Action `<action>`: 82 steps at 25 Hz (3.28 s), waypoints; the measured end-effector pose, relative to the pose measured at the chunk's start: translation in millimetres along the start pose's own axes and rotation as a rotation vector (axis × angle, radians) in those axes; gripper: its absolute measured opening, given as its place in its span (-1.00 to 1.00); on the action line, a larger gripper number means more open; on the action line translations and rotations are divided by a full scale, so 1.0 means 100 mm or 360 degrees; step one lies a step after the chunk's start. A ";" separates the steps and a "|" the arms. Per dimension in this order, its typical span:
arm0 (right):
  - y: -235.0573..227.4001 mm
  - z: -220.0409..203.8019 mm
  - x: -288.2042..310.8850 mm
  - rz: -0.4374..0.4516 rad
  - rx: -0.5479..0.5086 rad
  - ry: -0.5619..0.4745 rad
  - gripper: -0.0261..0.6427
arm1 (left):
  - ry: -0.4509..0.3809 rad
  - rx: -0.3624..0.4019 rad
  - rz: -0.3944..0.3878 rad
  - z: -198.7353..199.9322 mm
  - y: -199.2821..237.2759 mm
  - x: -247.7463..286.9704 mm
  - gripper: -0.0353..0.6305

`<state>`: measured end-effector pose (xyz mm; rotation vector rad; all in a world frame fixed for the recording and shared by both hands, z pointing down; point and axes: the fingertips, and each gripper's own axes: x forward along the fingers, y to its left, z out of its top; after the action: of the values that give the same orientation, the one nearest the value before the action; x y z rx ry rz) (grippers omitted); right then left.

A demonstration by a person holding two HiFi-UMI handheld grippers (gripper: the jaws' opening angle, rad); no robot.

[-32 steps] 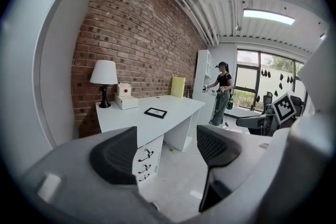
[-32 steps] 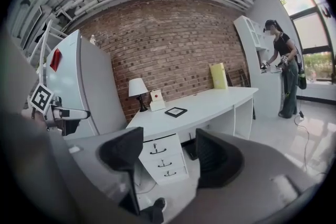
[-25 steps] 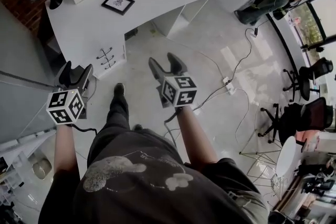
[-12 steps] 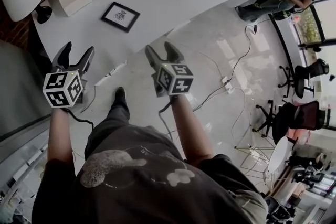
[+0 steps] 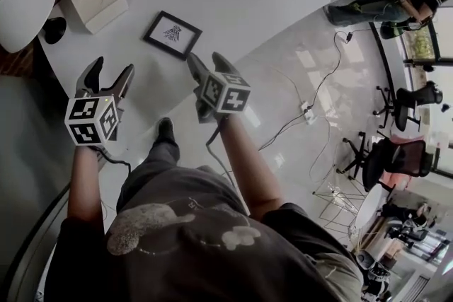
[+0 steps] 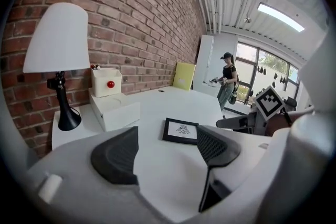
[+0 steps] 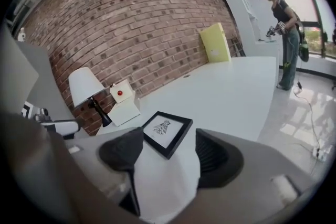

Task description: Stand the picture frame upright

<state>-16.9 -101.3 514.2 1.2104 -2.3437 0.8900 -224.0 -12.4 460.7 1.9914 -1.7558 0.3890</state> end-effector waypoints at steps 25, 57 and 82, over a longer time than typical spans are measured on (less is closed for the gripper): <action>-0.37 -0.18 0.86 -0.0432 0.0223 0.0380 -0.46 | 0.0177 -0.0069 -0.0084 -0.20 0.19 0.50 0.19; -0.24 1.22 0.83 0.0406 -0.0230 0.0142 -0.69 | 0.0025 -0.0354 0.0011 0.59 -0.39 0.99 -0.12; -0.16 2.32 0.82 0.1141 -0.0868 -0.0073 -0.69 | -0.0203 -0.0378 0.0313 1.31 -0.89 1.47 -0.53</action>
<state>-56.4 -313.3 394.3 0.1677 -2.8242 0.3371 -125.7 -198.1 407.6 1.7172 -1.9828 0.1095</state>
